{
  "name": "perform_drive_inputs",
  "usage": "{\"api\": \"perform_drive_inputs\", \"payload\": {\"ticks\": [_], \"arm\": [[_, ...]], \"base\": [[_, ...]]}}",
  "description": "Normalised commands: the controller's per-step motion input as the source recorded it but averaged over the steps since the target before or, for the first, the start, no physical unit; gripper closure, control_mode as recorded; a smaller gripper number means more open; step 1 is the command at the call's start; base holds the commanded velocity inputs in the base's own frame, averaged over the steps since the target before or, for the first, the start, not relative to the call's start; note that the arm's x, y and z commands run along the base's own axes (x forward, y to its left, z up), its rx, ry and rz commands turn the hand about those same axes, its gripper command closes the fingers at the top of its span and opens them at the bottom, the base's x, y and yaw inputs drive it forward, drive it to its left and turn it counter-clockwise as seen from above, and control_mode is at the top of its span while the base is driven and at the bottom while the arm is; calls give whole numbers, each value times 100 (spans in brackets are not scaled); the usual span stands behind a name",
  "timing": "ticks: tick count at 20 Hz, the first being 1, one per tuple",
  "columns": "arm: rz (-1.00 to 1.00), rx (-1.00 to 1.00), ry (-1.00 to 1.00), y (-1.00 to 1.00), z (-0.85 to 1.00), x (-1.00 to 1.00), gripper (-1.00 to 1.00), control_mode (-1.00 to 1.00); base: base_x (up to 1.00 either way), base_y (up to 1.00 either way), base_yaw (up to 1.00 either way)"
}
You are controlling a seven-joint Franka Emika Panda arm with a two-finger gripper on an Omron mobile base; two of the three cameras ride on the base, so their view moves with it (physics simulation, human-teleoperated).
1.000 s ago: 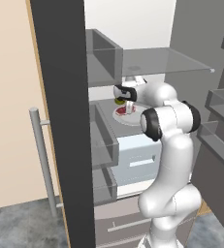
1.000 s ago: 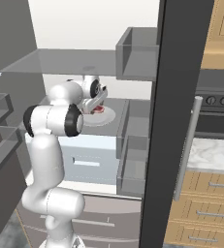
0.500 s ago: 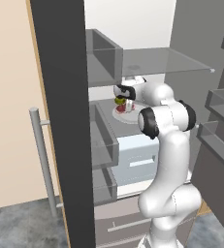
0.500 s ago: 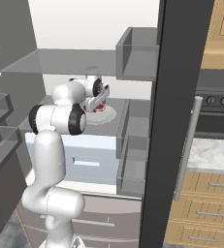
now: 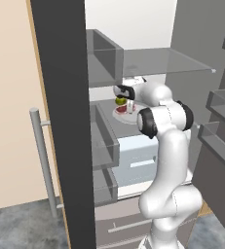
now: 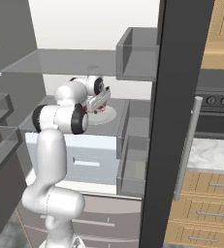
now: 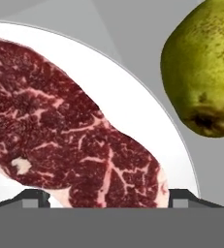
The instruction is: Retrieve the steak from the fridge and place it on the saucepan with marinade on the stove.
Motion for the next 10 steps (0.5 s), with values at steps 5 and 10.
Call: {"api": "perform_drive_inputs", "payload": {"ticks": [5,10], "arm": [[1,0,1,0,-22,0,100,-100],[0,0,0,0,-1,-6,100,-100]], "base": [[0,0,0],[0,0,0]]}}
